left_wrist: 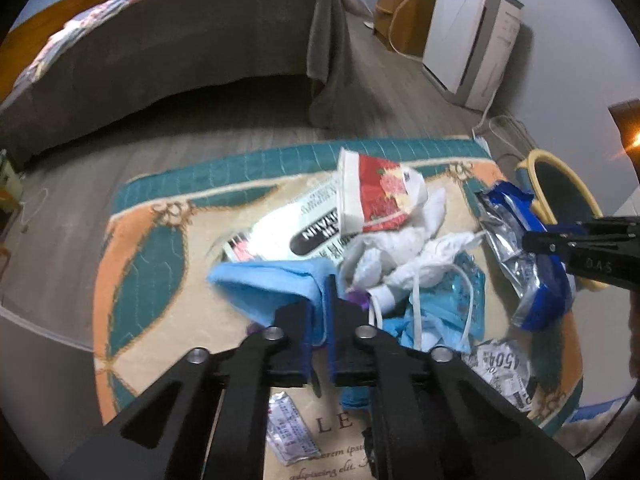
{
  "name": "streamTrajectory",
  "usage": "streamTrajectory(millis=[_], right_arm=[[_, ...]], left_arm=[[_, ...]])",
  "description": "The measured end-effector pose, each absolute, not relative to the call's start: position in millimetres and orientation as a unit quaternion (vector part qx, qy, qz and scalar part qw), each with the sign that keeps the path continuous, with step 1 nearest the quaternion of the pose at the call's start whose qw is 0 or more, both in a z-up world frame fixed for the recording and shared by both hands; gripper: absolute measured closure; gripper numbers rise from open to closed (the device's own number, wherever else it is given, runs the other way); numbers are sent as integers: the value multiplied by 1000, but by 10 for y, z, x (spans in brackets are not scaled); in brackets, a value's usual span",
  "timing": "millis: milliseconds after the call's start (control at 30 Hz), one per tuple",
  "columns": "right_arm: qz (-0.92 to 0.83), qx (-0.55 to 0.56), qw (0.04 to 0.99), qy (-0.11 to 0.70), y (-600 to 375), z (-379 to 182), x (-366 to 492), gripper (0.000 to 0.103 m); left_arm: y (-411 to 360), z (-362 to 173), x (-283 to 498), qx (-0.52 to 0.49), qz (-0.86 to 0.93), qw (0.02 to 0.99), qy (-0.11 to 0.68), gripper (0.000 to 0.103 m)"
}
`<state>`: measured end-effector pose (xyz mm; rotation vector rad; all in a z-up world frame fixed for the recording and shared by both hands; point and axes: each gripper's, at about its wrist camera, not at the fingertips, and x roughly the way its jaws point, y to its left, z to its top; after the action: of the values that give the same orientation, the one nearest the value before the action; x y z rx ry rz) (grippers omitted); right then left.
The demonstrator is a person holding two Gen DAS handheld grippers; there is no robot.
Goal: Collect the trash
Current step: 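Grasp the blue wipes pack with the right tool while the left tool grasps the blue face mask, then carry the wipes pack into the bin and open the right tool while the left tool holds the mask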
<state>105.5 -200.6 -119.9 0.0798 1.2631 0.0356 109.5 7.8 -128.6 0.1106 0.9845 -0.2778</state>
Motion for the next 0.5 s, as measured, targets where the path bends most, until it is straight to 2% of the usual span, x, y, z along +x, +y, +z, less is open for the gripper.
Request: streamTrajectory(millis=[300, 500], right_arm=[[3, 30, 833, 553, -2026, -787, 892, 81], [5, 54, 866, 496, -2052, -213, 762, 81]], left_arm=[[56, -847, 991, 75, -120, 899, 414, 99], [-138, -148, 856, 83, -149, 918, 358, 99]])
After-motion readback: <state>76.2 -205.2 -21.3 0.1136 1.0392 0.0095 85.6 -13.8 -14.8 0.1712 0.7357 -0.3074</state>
